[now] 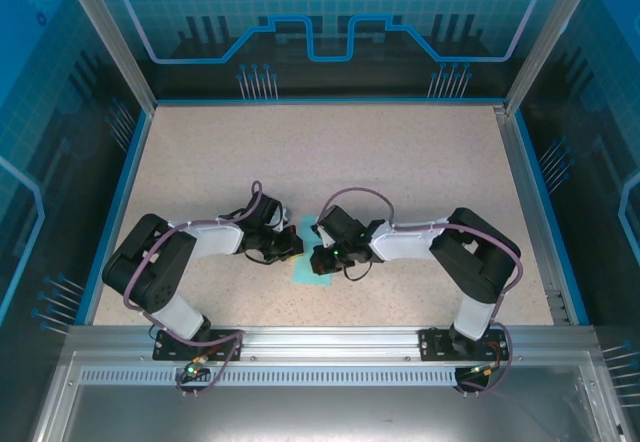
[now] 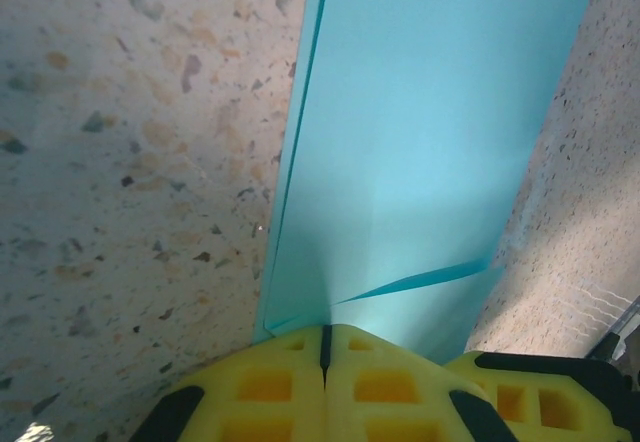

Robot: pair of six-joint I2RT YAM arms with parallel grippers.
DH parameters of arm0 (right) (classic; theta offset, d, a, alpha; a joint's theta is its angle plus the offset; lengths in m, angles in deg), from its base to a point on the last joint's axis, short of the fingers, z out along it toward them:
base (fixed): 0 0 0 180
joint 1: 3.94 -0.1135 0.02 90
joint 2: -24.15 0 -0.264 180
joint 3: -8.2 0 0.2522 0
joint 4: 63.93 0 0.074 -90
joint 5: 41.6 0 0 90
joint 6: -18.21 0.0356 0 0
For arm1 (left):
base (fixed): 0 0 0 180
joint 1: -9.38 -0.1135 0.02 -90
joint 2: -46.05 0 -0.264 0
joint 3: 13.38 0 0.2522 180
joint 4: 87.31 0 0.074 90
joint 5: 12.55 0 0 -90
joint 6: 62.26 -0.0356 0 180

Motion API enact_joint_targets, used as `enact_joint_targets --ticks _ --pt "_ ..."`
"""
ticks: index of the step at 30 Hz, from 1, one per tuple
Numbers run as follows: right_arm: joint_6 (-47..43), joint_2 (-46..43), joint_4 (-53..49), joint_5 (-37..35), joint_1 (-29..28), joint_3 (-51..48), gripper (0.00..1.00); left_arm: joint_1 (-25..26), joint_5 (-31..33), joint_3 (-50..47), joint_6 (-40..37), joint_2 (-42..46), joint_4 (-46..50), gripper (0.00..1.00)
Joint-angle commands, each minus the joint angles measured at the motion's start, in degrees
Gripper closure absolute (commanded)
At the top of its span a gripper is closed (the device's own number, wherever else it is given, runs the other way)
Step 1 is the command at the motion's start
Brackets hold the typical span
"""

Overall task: Fold a paper plane with a square sheet of paper (pick it up from the middle)
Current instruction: Fold the triangle a second time at the center of the table.

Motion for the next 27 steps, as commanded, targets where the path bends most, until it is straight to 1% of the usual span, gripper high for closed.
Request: enact_joint_targets --ticks 1,10,15,18,21,22,24,26,27 --pt "-0.4 -1.6 -6.7 1.5 -1.2 -4.5 0.98 -0.2 7.8 -1.6 0.4 -4.1 5.8 0.98" --pt "-0.3 -8.3 -10.0 0.6 -2.9 -10.5 0.98 -0.3 7.8 -1.9 0.7 -3.9 5.4 0.98" --pt "0.2 -11.5 -10.6 -1.3 -2.9 -10.9 0.98 -0.2 6.9 -1.8 0.5 -3.5 4.7 0.97" --pt "1.5 -13.6 -10.1 -3.9 -2.4 -9.3 0.97 -0.2 4.7 -1.0 0.5 -2.6 4.0 0.92" --pt "3.3 -15.8 -7.0 -5.8 -0.7 -8.6 0.94 -0.1 2.5 0.8 0.8 0.0 4.0 0.86" --pt "4.1 -16.4 -6.0 -6.3 0.1 -8.5 0.92 -0.1 2.0 1.5 0.9 1.3 4.4 0.82" --pt "5.3 -17.5 -3.9 -6.8 1.7 -8.7 0.83 -0.1 1.6 3.2 1.1 4.0 5.8 0.76" --pt "6.0 -17.8 -2.1 -6.9 3.5 -8.6 0.74 -0.1 1.6 4.3 1.5 6.8 7.0 0.64" --pt "6.0 -17.6 -1.6 -6.4 4.3 -8.4 0.71 -0.1 1.6 4.5 1.8 7.9 7.4 0.61"
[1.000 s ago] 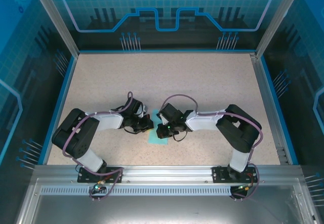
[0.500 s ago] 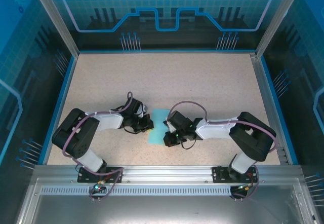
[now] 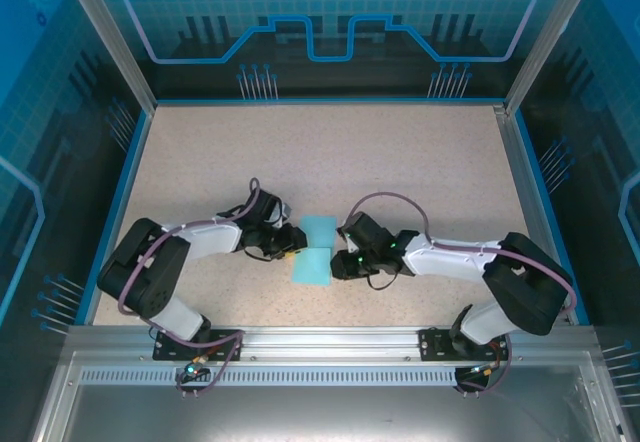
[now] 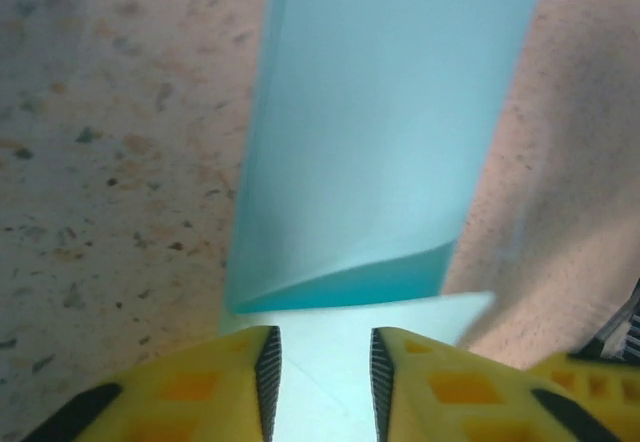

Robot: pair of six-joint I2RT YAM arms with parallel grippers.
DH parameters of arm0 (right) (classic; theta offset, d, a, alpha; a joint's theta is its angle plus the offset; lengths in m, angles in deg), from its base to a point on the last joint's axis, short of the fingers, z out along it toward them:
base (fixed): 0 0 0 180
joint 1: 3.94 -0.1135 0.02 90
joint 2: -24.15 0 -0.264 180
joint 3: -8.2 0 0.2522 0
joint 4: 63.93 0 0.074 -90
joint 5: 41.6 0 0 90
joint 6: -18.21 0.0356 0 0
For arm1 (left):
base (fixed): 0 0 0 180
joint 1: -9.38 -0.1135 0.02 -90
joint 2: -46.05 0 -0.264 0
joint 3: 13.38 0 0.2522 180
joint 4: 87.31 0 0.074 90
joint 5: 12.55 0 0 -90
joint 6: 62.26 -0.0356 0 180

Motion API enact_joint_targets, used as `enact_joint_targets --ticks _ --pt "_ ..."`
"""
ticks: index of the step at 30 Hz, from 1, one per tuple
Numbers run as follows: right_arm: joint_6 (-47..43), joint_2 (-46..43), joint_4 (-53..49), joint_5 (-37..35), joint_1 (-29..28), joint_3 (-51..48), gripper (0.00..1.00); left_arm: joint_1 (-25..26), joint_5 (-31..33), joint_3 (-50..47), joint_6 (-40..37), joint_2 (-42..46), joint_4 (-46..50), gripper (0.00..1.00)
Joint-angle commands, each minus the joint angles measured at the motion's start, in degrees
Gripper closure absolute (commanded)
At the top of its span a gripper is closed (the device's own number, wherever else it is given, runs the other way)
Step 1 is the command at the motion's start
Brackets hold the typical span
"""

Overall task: Fold a paper plane with a square sheet of paper (pick it up from the middle)
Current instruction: Fold the triangle a second time at the center of the table, then turn over the paper at the center of the table.

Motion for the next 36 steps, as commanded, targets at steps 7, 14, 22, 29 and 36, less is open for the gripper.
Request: enact_joint_targets --ticks 7,14,22,29,36 --pt "-0.3 4.2 2.6 2.1 5.0 5.8 0.61 -0.1 3.4 -0.7 3.5 11.2 5.0 0.47" --pt "-2.1 10.4 3.0 5.1 5.9 9.4 0.61 -0.1 3.5 -5.3 6.0 14.4 3.8 0.45" --pt "-2.7 15.4 3.4 6.6 6.2 12.4 0.66 0.1 1.7 -7.8 7.4 14.2 1.7 0.45" --pt "-0.9 15.0 5.8 6.7 7.4 11.2 0.89 0.7 -0.3 -8.7 8.5 13.2 -0.8 0.47" --pt "-0.3 14.5 6.6 6.8 8.1 8.3 0.91 2.4 -2.2 -7.9 9.2 10.0 -4.3 0.52"
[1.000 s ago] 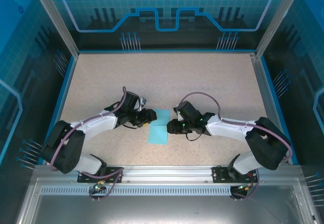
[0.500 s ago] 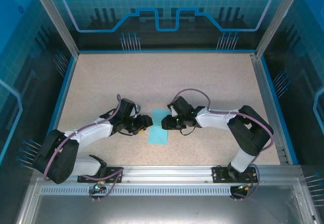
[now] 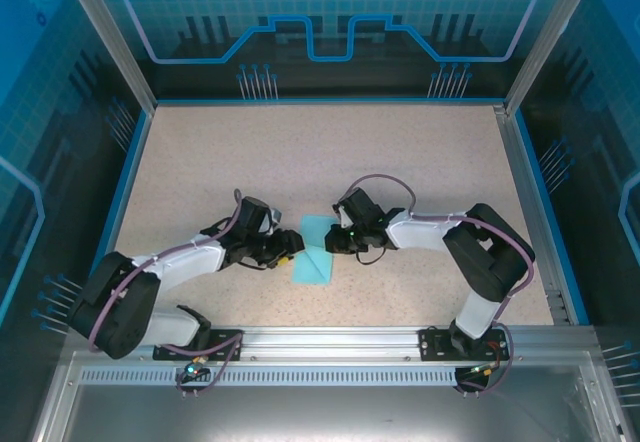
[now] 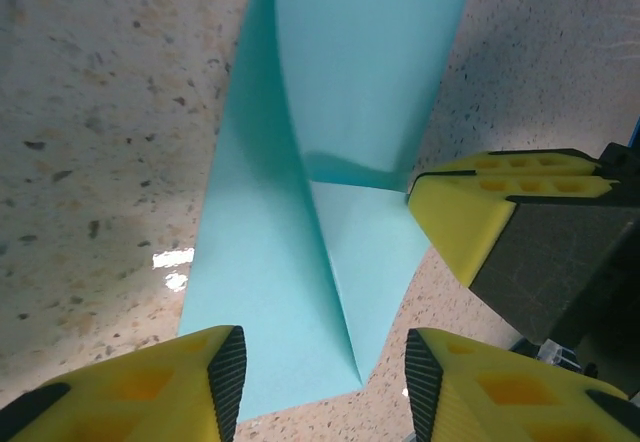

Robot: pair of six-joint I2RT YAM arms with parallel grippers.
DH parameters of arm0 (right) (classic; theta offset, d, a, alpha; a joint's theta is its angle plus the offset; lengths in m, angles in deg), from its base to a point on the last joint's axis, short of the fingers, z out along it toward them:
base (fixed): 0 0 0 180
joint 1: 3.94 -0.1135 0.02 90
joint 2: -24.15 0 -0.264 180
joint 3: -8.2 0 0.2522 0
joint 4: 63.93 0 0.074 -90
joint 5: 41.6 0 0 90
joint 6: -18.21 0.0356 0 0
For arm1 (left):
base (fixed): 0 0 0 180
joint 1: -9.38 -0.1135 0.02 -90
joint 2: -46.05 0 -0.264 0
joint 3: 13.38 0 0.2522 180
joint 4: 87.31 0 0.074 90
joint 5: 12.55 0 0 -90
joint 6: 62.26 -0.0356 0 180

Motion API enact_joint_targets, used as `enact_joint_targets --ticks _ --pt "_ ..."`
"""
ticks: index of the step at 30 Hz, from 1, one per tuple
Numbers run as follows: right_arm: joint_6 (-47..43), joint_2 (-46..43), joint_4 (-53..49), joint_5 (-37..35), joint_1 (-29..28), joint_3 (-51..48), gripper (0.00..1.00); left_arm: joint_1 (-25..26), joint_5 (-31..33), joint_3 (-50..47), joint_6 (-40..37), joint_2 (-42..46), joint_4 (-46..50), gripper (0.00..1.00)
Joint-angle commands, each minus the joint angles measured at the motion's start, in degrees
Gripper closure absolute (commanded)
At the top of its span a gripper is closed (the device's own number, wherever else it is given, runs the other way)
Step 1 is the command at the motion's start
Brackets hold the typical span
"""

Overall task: Fold a paper plane with a square sheet of paper (pick it up from the middle)
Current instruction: Turn over the paper at the center of the table.

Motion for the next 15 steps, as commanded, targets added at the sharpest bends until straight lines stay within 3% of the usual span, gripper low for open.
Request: enact_joint_targets --ticks 1,15 --pt "0.7 -0.4 1.1 1.0 0.8 -0.9 0.91 1.0 -2.4 0.3 1.1 -2.0 -2.6 0.52" --pt "0.8 -0.9 1.4 1.1 1.2 -2.1 0.91 3.0 -3.4 4.4 -1.4 -9.4 -5.9 0.61"
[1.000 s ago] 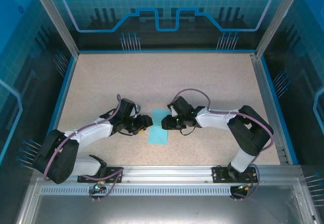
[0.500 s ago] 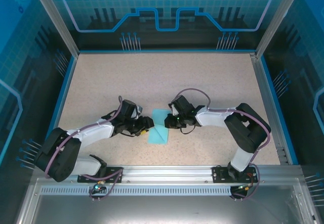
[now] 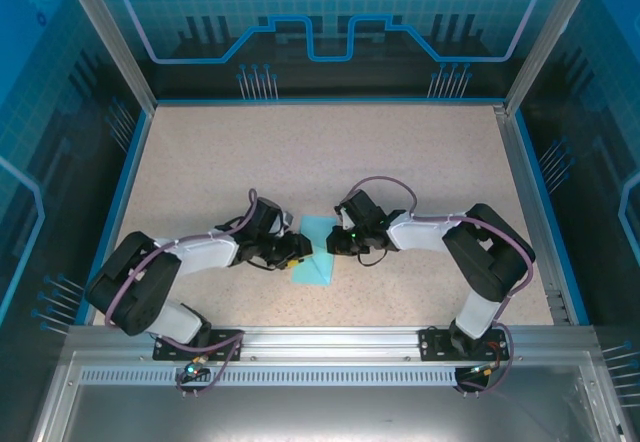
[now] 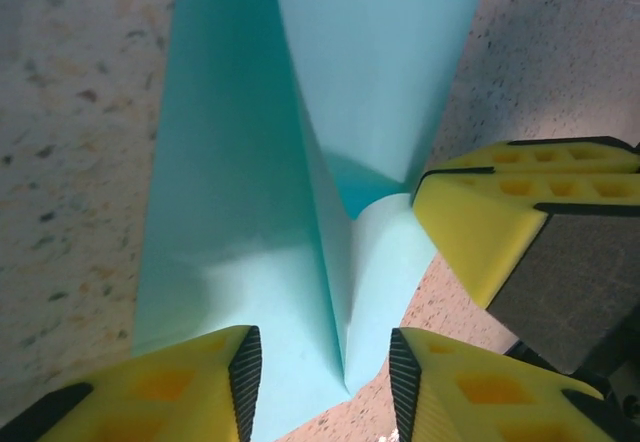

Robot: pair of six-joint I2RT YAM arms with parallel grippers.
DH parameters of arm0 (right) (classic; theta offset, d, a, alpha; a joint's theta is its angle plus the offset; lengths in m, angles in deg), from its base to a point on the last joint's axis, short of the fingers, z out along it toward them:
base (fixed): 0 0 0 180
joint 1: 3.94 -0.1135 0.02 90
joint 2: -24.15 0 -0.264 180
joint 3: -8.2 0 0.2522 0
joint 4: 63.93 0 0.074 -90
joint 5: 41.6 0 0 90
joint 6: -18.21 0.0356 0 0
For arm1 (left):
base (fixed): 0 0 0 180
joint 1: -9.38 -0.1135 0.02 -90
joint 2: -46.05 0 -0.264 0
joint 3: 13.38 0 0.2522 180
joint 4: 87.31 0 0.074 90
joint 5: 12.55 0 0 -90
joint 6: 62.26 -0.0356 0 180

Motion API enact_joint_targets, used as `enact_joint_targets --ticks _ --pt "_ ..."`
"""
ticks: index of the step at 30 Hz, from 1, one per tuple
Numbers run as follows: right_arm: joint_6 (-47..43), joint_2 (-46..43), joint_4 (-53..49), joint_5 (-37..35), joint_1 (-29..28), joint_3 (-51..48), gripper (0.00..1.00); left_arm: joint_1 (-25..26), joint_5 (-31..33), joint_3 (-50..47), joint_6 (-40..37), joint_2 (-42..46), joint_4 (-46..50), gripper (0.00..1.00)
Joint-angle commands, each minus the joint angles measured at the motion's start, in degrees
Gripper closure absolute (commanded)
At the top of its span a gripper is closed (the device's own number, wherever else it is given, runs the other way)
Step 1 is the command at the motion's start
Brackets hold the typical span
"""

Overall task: Fold a paper plane with a square sheet of paper (pick it up from the middle)
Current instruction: Turn over the paper at the center of the table.

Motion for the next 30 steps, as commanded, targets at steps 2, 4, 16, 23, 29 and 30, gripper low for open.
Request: enact_joint_targets --ticks 2,4,16,23,29,30 --pt "0.5 -1.1 0.5 1.0 1.0 -1.4 0.91 0.6 -1.9 2.9 -1.8 -2.5 -1.5 0.63" --pt "0.5 -1.4 0.4 0.9 1.1 -1.5 0.91 0.7 -2.1 3.4 -2.4 -3.2 -1.7 0.66" --pt "1.4 -10.3 -7.6 -5.8 1.6 -1.6 0.65 0.9 0.0 4.9 -6.0 -4.9 0.3 0.9" --pt "2.6 -21.4 -19.0 -17.4 1.7 -2.0 0.32 1.4 6.6 8.2 -10.6 0.5 10.1 0.96" --pt "3.6 -28.7 -24.2 -23.4 1.8 -3.5 0.2 3.8 19.2 16.7 -16.6 7.3 29.2 0.98" --pt "3.8 -29.5 -24.7 -24.1 1.8 -3.7 0.18 4.2 20.9 18.0 -17.6 8.3 31.8 0.98"
